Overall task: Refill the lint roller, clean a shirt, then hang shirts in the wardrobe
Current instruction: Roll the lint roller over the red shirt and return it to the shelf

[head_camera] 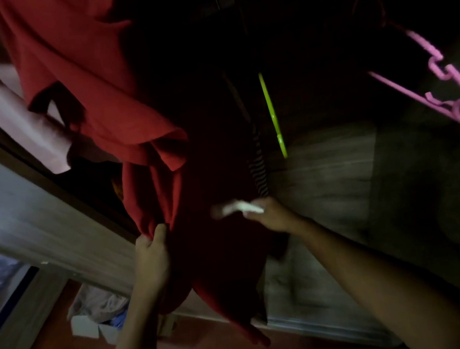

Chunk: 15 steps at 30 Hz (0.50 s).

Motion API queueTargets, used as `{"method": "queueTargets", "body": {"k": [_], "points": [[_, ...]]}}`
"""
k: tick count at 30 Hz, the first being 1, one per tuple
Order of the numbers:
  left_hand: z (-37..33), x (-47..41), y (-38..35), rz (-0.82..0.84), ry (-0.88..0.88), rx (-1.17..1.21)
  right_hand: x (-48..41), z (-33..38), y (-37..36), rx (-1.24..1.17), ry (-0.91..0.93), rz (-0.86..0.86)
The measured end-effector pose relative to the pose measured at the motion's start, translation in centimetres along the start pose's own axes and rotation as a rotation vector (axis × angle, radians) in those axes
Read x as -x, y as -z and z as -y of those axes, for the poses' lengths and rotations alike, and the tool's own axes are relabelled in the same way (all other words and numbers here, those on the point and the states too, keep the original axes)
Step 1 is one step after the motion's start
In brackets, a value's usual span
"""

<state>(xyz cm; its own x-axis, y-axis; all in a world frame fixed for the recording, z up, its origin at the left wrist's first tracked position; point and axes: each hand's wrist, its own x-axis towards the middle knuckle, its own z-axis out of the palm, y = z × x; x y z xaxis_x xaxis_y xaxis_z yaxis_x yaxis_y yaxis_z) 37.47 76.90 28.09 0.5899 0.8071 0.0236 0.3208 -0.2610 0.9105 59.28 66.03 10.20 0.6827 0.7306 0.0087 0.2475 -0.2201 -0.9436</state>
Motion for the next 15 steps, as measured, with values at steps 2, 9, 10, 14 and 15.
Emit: {"method": "queueTargets", "body": {"k": [2,9,10,14,15], "points": [[0.0,0.1,0.1,0.008,-0.007,-0.013,2.1,-2.7,-1.7,0.217,-0.114,0.246],[0.1,-0.2,0.5,-0.008,0.005,0.001,1.6,0.3,-0.2,0.169,0.001,0.146],[0.2,-0.3,0.5,-0.008,0.005,0.0,1.0,1.5,0.7,0.121,0.046,0.078],[0.2,-0.2,0.5,-0.031,-0.021,-0.004,0.4,6.5,4.0,-0.145,0.162,-0.162],[0.2,-0.1,0.4,-0.027,-0.024,0.003,0.7,7.8,4.6,-0.207,0.196,-0.205]]}}
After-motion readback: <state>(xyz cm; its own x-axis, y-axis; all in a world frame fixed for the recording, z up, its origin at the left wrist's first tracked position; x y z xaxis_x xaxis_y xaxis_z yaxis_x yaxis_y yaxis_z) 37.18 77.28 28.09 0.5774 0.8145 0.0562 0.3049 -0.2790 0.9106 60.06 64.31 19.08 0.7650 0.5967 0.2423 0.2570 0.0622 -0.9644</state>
